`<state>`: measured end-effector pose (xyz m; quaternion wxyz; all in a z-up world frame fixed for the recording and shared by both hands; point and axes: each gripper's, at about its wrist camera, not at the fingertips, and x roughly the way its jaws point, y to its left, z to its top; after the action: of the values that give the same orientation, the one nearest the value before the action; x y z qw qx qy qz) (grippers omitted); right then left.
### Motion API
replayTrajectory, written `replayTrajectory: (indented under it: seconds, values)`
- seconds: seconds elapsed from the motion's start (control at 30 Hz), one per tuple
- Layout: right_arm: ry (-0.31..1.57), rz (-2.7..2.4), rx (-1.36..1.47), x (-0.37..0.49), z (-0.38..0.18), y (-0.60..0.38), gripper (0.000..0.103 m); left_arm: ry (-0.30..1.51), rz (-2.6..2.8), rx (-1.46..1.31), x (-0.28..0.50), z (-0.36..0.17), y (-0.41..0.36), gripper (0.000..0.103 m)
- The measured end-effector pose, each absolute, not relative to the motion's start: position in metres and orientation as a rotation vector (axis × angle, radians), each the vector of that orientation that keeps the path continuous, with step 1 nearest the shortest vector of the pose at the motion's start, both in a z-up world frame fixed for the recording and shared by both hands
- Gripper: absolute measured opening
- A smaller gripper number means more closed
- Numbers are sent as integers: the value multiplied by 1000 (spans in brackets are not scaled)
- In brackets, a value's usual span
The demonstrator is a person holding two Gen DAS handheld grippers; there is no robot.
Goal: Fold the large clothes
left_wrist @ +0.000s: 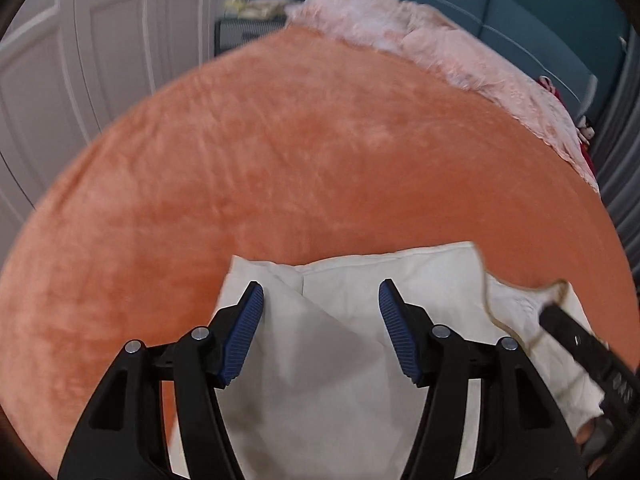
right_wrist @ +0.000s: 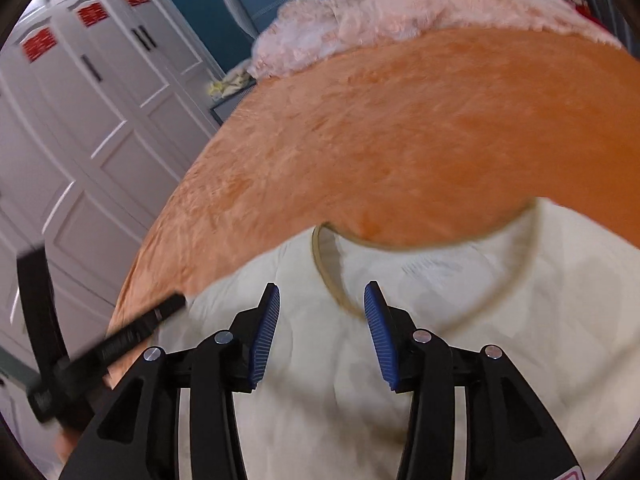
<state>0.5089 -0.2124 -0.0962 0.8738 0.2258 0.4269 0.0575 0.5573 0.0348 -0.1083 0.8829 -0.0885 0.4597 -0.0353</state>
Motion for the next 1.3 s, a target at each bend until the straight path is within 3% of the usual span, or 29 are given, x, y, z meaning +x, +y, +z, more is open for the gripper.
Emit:
replayTrajectory:
  seconds: [0.3,0.37,0.5,1.0,1.1,1.3]
  values:
    - [963,162,437,552,-150,-183,46,879,-51,-116,554,-148,30,59]
    - [944,187,444,549,-152,-182,4,864,-50,-119,551,-150,31,59]
    - [860,168,421,536,-144,-183,2,849,-46,-118,552,-150,30,60]
    - [845,25,382,528,-154,-187,2,834,8,-21,550,-155,17,61]
    - [729,-84,496,497,-130,-227,9,852,-2,-33,551,-154,16,63]
    - [709,-201,543,443,-99,-333,13,816,-58,6,527,-106,-4,65]
